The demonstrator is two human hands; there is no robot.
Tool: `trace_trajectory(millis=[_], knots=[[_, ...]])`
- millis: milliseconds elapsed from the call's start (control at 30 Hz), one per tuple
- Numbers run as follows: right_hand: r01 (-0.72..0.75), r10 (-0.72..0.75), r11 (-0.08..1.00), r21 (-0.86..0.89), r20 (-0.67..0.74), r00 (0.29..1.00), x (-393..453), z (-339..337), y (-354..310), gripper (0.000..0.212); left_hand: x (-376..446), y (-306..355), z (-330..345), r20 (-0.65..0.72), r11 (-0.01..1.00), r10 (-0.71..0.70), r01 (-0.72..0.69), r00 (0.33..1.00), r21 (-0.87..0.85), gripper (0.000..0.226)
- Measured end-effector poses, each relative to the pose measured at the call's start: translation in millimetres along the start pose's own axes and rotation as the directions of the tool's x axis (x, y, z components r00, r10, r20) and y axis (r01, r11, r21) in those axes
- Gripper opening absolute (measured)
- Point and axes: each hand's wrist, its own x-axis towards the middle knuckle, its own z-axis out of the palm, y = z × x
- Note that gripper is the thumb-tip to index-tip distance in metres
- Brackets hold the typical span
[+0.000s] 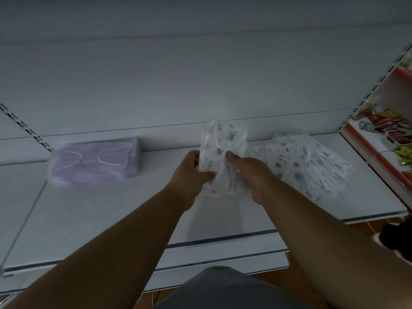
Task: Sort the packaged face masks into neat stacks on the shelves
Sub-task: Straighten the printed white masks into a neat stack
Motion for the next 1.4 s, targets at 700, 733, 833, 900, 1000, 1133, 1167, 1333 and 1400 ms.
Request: trace_trajectory(millis=[700,733,833,900,1000,1133,1167,1333,1400], knots=[[0.461,-0.488,0.870,0.173,0.174,0.855,-28,49,-6,0.039,-10,3,-39,-0.067,0.917,0.362,-0.342,0.930,0.207,0.030],[0.444,-0.466,0.883,0.155,0.163,0.870,-27,48,-6,0.040,-12,7,-37,-0.080,0.953,0.301,-0.297,0.950,0.059,0.028],[0.371,-0.380,0.922,0.112,0.071,0.922,-27,43,2,0.029,-9,10,-38,-0.049,0.882,0.088,-0.101,0.995,-0.461,0.036],[0.278,-0.304,0.925,0.258,0.066,0.950,-28,43,12,0.028,-2,5,-42,0.035,0.761,0.078,-0.036,0.996,-0.648,0.047],[0.052,-0.171,0.802,0.595,0.146,0.974,-31,47,19,0.020,0,-5,-41,0.103,0.707,0.064,0.028,0.993,-0.707,0.059],[0.202,-0.231,0.855,0.477,0.000,0.973,-21,34,9,0.027,2,-11,-57,0.015,0.669,0.045,-0.019,0.999,-0.743,0.049],[0.296,-0.294,0.881,0.369,-0.064,0.954,-17,27,5,0.026,3,-9,-65,-0.041,0.712,0.032,-0.051,0.999,-0.700,0.040],[0.414,-0.405,0.904,0.107,-0.095,0.909,-11,11,2,0.033,-7,-23,-78,-0.126,0.961,0.221,-0.194,0.967,0.197,0.045],[0.380,-0.374,0.923,0.059,-0.091,0.923,-15,16,15,0.039,-9,-35,-73,-0.118,0.933,0.242,-0.197,0.963,0.302,0.042]])
